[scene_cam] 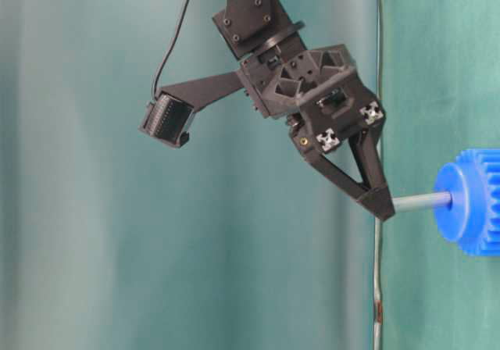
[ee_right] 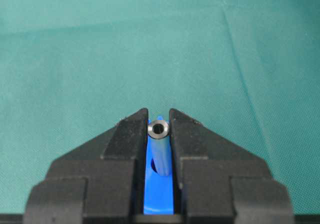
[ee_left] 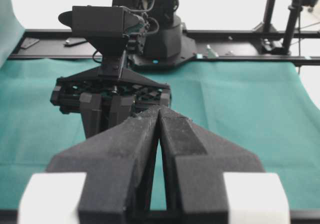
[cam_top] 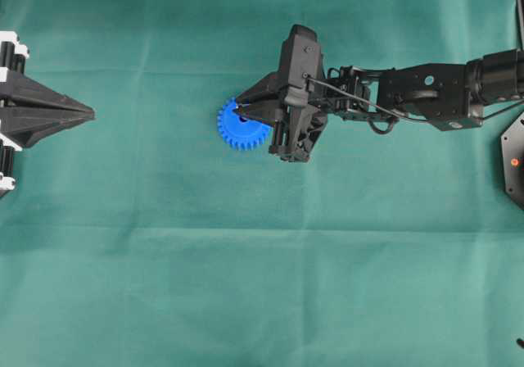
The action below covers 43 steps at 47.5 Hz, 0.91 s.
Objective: Insert the shaft placed at a random location into the center hole of the medium gear at another random location.
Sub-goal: 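Align the held shaft above the blue gear's center hole with the right gripper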
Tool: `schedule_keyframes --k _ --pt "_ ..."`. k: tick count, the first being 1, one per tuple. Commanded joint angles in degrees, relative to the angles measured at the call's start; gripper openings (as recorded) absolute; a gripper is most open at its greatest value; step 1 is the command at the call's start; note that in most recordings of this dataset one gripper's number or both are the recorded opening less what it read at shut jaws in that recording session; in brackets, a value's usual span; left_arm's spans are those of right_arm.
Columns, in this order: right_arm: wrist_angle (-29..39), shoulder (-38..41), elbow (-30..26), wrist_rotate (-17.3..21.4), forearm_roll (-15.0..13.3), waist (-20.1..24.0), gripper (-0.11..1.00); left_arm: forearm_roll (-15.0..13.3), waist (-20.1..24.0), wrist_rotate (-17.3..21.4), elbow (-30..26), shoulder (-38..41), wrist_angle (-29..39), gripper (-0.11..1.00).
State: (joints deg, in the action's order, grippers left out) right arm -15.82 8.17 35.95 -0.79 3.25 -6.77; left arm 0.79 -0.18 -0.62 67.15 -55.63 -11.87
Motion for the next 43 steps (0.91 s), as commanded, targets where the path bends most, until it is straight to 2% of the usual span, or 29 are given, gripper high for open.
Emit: schedule_keyframes --k 1,24,43 --pt "-0.3 -2.5 -0.8 0.4 0.0 0.0 0.12 0.1 0.0 0.0 -1.3 0.3 -0.4 0.0" --pt "0.3 -4.3 -0.5 0.4 -0.1 0.0 0.12 0.1 0.0 0.0 -1.3 0.3 0.0 0.0" --pt "-0.6 -1.0 -0.9 0.7 0.1 0.0 0.12 0.2 0.0 0.1 -1.3 0.3 -0.1 0.0"
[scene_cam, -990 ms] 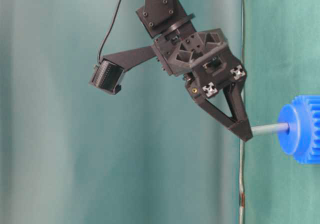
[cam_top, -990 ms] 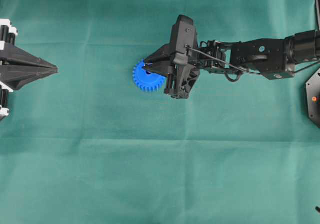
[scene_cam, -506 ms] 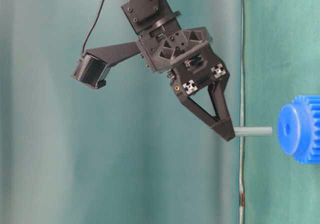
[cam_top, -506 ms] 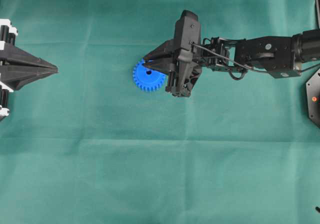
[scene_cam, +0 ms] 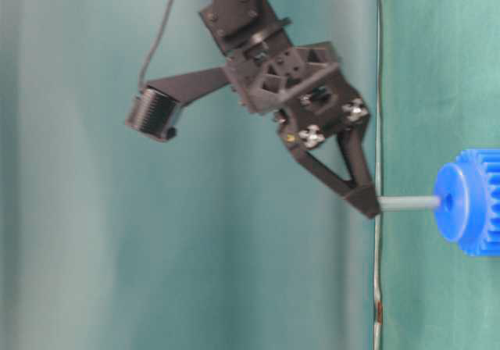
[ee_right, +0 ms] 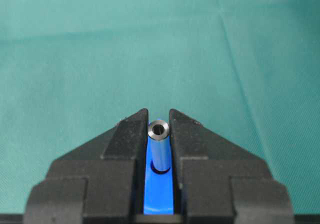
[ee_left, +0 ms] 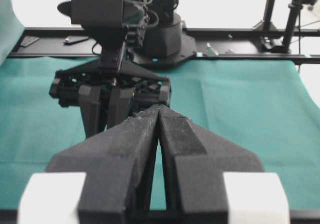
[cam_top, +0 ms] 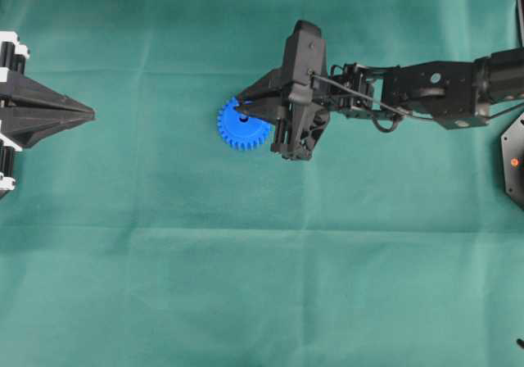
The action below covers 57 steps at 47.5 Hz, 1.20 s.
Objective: Insert the shaft placed at a random location into the center hole of the medium gear at another random location.
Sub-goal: 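Align the held shaft above the blue gear's center hole with the right gripper, then lower the shaft into the gear's center hole with the right gripper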
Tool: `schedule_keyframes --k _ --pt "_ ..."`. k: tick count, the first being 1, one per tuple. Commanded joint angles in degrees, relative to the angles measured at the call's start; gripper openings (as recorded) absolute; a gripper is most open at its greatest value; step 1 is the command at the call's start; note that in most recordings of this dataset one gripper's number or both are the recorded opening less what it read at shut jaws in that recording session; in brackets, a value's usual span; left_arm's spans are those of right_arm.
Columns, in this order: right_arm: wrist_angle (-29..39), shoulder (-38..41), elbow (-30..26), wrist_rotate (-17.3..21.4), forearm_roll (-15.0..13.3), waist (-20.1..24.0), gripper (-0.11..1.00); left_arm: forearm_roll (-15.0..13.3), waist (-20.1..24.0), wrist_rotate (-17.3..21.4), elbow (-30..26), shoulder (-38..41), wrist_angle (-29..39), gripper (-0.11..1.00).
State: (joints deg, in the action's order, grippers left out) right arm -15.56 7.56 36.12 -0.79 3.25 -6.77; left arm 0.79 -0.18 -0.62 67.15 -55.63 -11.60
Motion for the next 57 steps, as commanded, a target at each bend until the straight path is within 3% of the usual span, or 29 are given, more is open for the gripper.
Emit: schedule_keyframes --k 1,57 --pt "-1.0 -0.2 -1.1 0.7 0.2 0.0 0.12 0.1 0.0 0.0 -1.3 0.3 -0.3 0.0" --pt "-2.5 4.7 -1.8 1.3 0.2 0.0 0.12 0.1 0.0 0.0 -1.3 0.6 -0.3 0.0"
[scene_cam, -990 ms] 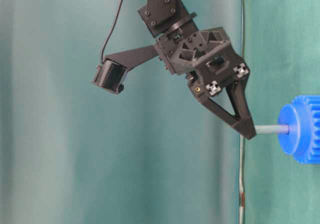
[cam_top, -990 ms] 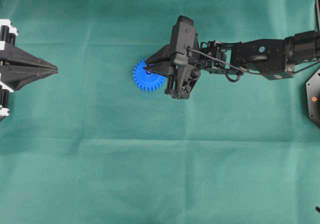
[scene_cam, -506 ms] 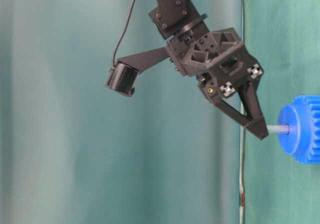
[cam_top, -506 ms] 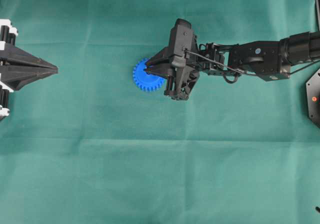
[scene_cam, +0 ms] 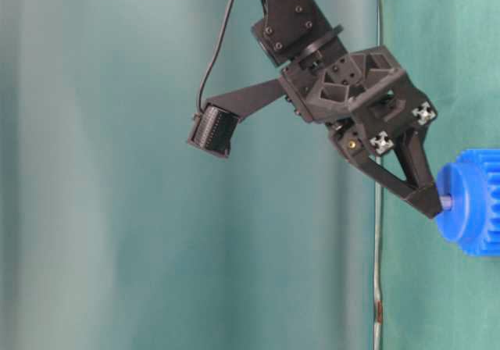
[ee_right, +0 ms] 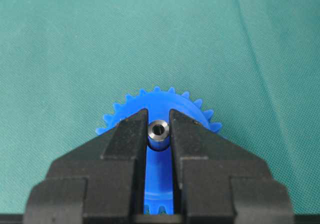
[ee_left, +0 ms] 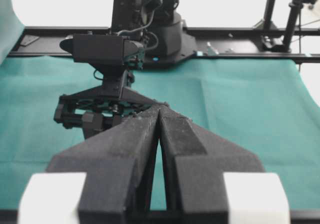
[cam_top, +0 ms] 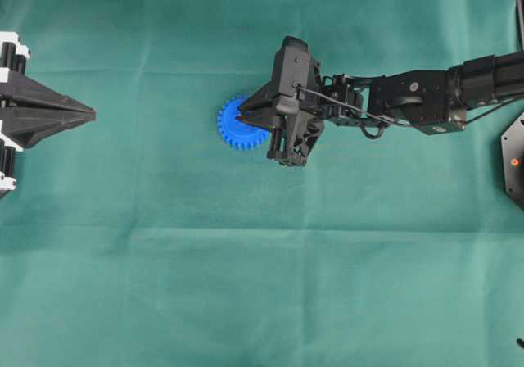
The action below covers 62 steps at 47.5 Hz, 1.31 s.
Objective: Insert the shaft placed at a random location into the center hole of the medium gear at another random location.
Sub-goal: 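Lower the shaft into the gear's center hole with the right gripper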
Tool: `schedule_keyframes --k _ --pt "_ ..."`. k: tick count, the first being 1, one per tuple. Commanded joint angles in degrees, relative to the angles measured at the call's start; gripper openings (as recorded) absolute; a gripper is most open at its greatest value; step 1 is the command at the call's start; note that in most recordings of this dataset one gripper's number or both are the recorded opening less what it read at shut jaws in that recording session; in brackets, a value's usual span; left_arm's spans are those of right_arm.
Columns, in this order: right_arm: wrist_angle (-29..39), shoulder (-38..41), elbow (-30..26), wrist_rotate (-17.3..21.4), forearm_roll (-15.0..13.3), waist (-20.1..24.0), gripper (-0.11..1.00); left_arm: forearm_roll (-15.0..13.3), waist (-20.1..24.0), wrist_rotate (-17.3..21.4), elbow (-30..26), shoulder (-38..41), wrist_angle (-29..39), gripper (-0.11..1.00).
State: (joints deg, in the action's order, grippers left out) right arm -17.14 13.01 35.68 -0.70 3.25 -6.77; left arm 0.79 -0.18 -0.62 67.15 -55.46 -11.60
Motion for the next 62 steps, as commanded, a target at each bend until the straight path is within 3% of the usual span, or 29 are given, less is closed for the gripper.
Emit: schedule_keyframes --k 1,41,44,52,55,62 --pt "-0.9 -0.6 -1.4 1.2 0.2 0.0 0.12 0.2 0.0 0.0 -1.2 0.4 -0.3 0.0" --pt "-1.0 -0.2 -1.4 1.2 0.2 0.0 0.14 0.2 0.0 0.0 -1.2 0.4 -0.3 0.0" --pt "-1.0 -0.2 -1.4 1.3 0.2 0.0 0.25 0.2 0.0 0.0 -1.2 0.4 -0.3 0.0" --pt "-1.1 -0.2 -1.4 1.3 0.2 0.0 0.76 0.2 0.0 0.0 -1.2 0.4 -0.3 0.0" --pt "-1.1 -0.2 -1.5 1.3 0.2 0.0 0.9 0.2 0.0 0.0 -1.2 0.4 -0.3 0.0" --pt "-1.1 -0.2 -1.4 1.4 0.2 0.0 0.86 0.2 0.0 0.0 -1.2 0.4 -0.2 0.0"
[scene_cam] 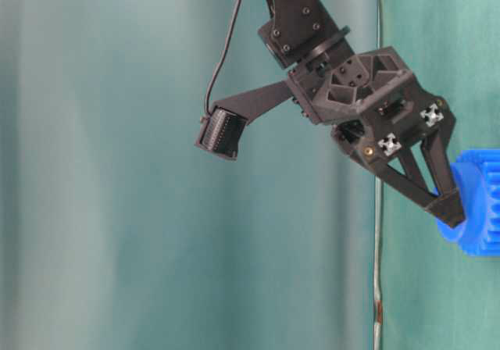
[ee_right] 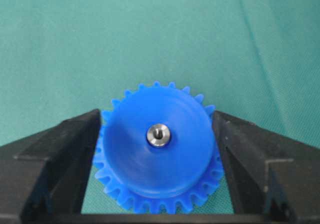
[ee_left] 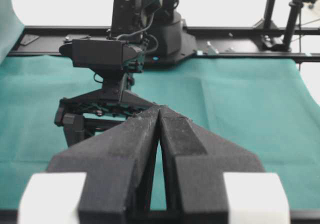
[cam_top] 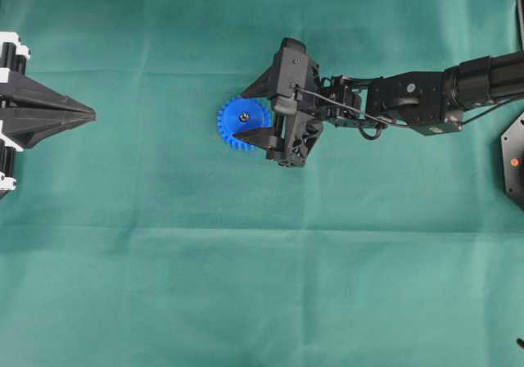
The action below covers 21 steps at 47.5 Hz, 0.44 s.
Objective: Insert the shaft placed at a random location into the center hole of the medium gear at another random location.
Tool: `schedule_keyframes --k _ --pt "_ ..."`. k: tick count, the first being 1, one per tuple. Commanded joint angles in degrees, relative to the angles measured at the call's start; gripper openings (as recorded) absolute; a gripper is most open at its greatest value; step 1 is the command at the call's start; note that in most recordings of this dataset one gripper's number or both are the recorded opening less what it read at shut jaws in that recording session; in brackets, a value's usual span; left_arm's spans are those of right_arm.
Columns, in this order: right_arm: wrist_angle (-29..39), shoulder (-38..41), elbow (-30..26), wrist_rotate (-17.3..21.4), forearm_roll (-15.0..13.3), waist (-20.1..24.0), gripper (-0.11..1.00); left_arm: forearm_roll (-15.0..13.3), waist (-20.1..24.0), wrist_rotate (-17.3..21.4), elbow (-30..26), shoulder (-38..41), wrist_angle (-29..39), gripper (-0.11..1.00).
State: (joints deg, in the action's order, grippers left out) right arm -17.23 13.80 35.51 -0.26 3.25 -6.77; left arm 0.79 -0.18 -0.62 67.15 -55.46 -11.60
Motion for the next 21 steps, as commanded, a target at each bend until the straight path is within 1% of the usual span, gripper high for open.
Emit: schedule_keyframes --k 1,10,21 --pt "-1.0 -1.1 -1.3 0.9 0.2 0.0 0.86 0.2 0.0 0.0 -1.2 0.4 -0.2 0.0" --pt "-0.6 -3.1 -1.2 0.9 0.2 0.0 0.86 0.1 0.0 0.0 -1.2 0.4 -0.2 0.0" --pt "1.0 -8.3 -0.3 0.7 0.2 0.0 0.86 0.2 0.0 0.0 -1.3 0.2 0.0 0.0"
